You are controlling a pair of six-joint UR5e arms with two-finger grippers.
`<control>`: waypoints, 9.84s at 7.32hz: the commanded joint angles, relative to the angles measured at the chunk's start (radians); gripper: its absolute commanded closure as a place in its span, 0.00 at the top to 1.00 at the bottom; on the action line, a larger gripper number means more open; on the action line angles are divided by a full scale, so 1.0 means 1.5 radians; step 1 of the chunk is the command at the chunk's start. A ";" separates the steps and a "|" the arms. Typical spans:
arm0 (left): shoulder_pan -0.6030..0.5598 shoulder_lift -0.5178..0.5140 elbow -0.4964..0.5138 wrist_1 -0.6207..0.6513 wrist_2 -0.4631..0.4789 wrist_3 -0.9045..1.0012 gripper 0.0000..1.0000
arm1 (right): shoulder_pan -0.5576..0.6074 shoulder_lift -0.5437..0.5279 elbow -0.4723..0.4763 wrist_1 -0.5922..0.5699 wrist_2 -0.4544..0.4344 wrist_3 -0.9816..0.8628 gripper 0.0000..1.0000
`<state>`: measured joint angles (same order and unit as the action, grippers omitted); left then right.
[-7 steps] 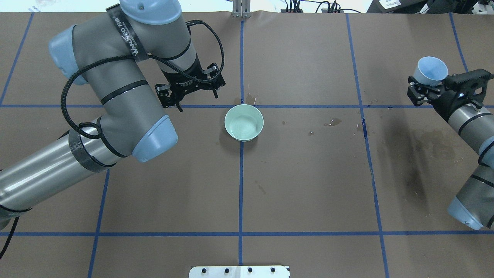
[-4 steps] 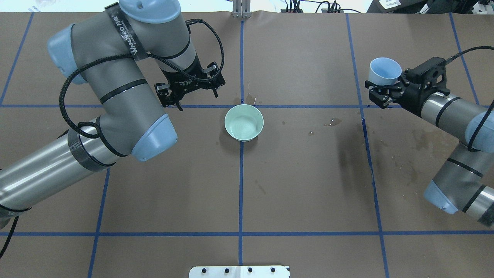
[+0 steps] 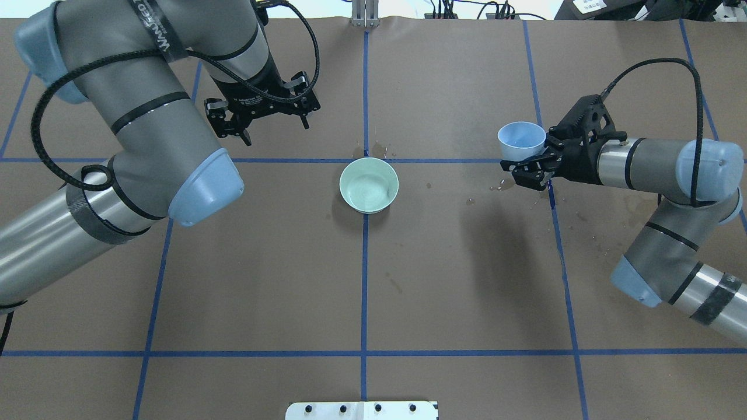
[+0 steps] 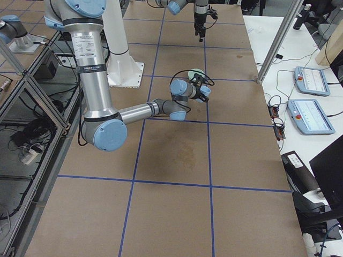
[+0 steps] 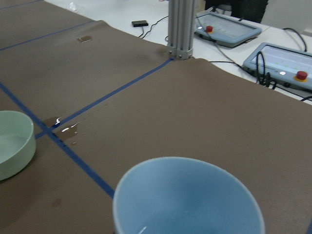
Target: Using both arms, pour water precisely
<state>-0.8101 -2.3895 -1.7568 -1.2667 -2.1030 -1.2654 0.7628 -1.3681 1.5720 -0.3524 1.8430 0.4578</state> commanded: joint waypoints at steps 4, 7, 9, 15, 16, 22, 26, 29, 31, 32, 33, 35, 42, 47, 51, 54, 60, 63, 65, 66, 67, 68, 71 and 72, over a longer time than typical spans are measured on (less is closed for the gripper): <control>-0.062 0.050 -0.033 0.040 -0.001 0.124 1.00 | -0.068 0.108 0.123 -0.345 0.037 -0.059 0.00; -0.089 0.112 -0.063 0.037 0.000 0.204 1.00 | -0.143 0.145 0.113 -0.356 -0.041 -0.059 0.00; -0.105 0.145 -0.075 0.037 0.000 0.272 1.00 | -0.153 0.184 0.109 -0.431 -0.048 -0.060 0.00; -0.112 0.156 -0.076 0.036 0.000 0.286 1.00 | -0.165 0.278 0.105 -0.703 -0.038 -0.064 0.00; -0.113 0.156 -0.076 0.036 0.000 0.286 1.00 | -0.169 0.280 0.097 -0.718 -0.038 -0.065 0.00; -0.112 0.165 -0.076 0.031 0.000 0.286 1.00 | -0.170 0.331 0.043 -0.813 -0.008 -0.084 0.00; -0.111 0.165 -0.076 0.031 -0.001 0.285 1.00 | -0.166 0.368 0.042 -0.923 -0.008 -0.114 0.00; -0.110 0.165 -0.076 0.031 -0.001 0.285 1.00 | -0.154 0.369 0.041 -0.924 -0.004 -0.121 0.00; -0.110 0.165 -0.076 0.031 -0.001 0.284 1.00 | -0.152 0.371 0.038 -0.920 -0.004 -0.124 0.00; -0.110 0.165 -0.076 0.031 -0.001 0.284 1.00 | -0.152 0.372 0.039 -0.906 -0.006 -0.120 0.00; -0.110 0.165 -0.077 0.031 -0.001 0.284 1.00 | -0.152 0.365 0.039 -0.866 -0.007 -0.114 0.00; -0.110 0.165 -0.077 0.031 -0.001 0.284 1.00 | -0.151 0.335 0.040 -0.764 -0.009 -0.062 0.00; -0.110 0.164 -0.089 0.033 -0.002 0.274 1.00 | -0.099 0.115 0.249 -0.617 -0.309 0.106 0.00; -0.109 0.165 -0.105 0.037 -0.002 0.273 1.00 | -0.051 -0.036 0.333 -0.617 -0.346 0.236 0.00; -0.107 0.165 -0.104 0.037 -0.001 0.263 1.00 | -0.050 -0.096 0.335 -0.617 -0.406 0.545 0.00; -0.103 0.162 -0.109 0.035 -0.001 0.227 1.00 | -0.116 -0.266 0.345 -0.616 -0.544 0.660 0.00; -0.103 0.164 -0.111 0.035 -0.001 0.227 1.00 | -0.398 -0.329 0.332 -0.747 -0.841 1.078 0.00; -0.103 0.164 -0.112 0.035 0.000 0.227 1.00 | -0.456 -0.329 0.307 -0.823 -0.860 1.161 0.00; -0.103 0.168 -0.113 0.035 0.000 0.227 1.00 | -0.477 -0.329 0.269 -0.830 -0.862 1.188 0.00; -0.102 0.168 -0.116 0.036 0.000 0.227 1.00 | -0.483 -0.329 0.261 -0.830 -0.864 1.189 0.00; -0.103 0.168 -0.117 0.036 0.000 0.227 1.00 | -0.486 -0.329 0.260 -0.834 -0.864 1.189 0.00; -0.103 0.168 -0.117 0.036 0.000 0.227 1.00 | -0.488 -0.329 0.258 -0.834 -0.864 1.190 0.00; -0.102 0.169 -0.115 0.036 0.000 0.227 1.00 | -0.490 -0.330 0.248 -0.834 -0.864 1.190 0.00; -0.102 0.169 -0.115 0.036 0.000 0.228 1.00 | -0.491 -0.330 0.241 -0.834 -0.863 1.190 0.01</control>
<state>-0.9638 -2.1356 -1.9304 -1.2134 -2.1031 -0.9247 0.0274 -1.8635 1.9442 -1.6030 0.5479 2.2425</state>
